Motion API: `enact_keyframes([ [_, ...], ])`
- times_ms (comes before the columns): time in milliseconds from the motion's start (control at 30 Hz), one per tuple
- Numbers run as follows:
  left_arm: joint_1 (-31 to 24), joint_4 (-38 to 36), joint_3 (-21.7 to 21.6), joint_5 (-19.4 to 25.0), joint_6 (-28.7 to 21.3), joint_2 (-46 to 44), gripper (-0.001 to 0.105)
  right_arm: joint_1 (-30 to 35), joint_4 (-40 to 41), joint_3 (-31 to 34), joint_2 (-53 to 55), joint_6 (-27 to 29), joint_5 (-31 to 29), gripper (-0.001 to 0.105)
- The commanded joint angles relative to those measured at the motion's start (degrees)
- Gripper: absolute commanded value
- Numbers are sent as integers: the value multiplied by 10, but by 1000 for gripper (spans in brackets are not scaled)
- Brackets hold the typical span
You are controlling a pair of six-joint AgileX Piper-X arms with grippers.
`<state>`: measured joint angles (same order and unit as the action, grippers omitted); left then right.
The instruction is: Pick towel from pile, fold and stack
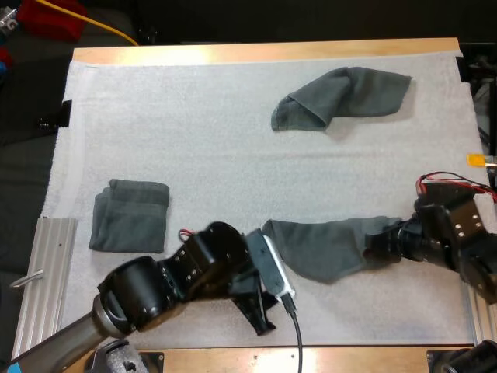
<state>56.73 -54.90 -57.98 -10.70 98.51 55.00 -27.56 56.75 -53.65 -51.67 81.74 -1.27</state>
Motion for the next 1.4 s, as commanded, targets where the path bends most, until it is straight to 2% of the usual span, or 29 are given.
enact_keyframes([
  [0, 10, 24, -2, 19, 7, -1, 58, -1, -29, 11, 1, 7, -29, 3],
  [67, 17, 31, -2, 29, 7, -1, 58, -1, -57, 34, 0, 7, -48, 3],
  [233, 19, 30, -2, 30, 7, -1, 58, 1, -115, 80, 0, 7, -161, 3],
  [400, 19, 30, -1, 30, 5, 0, 58, 0, -121, 97, 0, 9, -255, 3],
  [533, 19, 30, 19, 30, 5, 13, 58, 0, -120, 113, 0, 12, -322, 3],
  [667, 19, 30, 39, 30, 5, 30, 58, 0, -118, 136, 0, 12, -321, 3],
  [800, 19, 32, 52, 29, 5, 52, 58, 0, -110, 159, 0, 12, -291, 3],
  [900, 19, 54, 63, -2, 6, 75, 58, 0, -110, 169, 0, 11, -275, 3],
  [933, 19, 70, 68, -28, 12, 85, 58, 0, -110, 170, 0, 10, -274, 3],
  [967, 19, 83, 71, -43, 24, 92, 58, 0, -110, 170, 0, 10, -270, 3],
  [1033, 19, 119, 78, -84, 79, 120, 58, 0, -110, 170, 2, 10, -254, 3],
  [1100, 19, 146, 82, -98, 116, 142, 58, 0, -110, 170, 2, 10, -246, 3],
  [1233, 19, 191, 84, -110, 198, 193, 58, 0, -110, 170, 2, 10, -226, 3],
  [1367, 16, 221, 91, -111, 249, 231, 58, 0, -110, 170, 2, 10, -218, 3],
])
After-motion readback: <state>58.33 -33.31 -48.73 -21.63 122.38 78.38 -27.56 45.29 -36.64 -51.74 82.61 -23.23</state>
